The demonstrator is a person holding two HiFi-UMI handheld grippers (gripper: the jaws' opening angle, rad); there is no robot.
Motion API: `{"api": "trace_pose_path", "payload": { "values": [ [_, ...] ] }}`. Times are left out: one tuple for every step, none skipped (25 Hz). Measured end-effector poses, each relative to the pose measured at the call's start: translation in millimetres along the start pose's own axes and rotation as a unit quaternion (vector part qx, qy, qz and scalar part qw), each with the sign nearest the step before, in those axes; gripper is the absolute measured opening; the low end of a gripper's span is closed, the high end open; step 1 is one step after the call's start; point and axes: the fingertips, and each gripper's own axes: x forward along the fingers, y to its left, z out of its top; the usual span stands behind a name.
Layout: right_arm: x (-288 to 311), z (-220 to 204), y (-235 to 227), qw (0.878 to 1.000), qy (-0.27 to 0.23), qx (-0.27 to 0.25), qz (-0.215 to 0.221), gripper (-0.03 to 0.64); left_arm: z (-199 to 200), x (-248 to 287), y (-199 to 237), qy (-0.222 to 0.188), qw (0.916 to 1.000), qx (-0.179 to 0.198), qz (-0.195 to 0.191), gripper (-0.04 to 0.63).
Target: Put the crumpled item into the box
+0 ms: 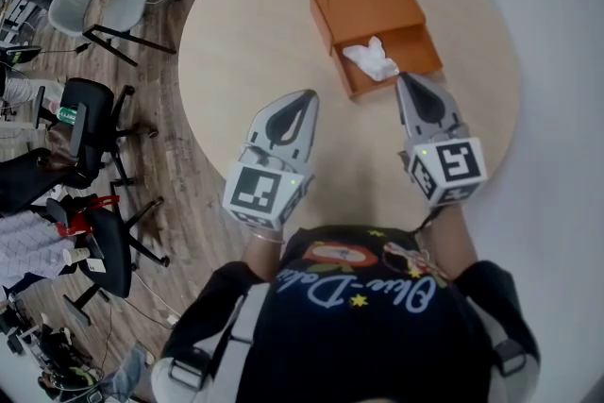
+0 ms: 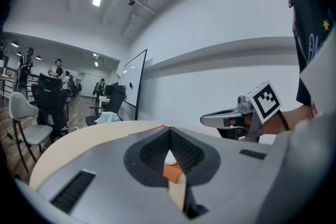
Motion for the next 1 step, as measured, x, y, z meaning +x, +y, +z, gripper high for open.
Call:
{"api": "trace_pose_path", "payload": {
  "values": [
    [0.1, -0.2, -0.2, 1.000, 0.000, 0.000, 0.000, 0.000, -0.4, 0.1, 0.1, 0.000, 1.0000, 0.000, 0.001, -0.008]
  ]
}}
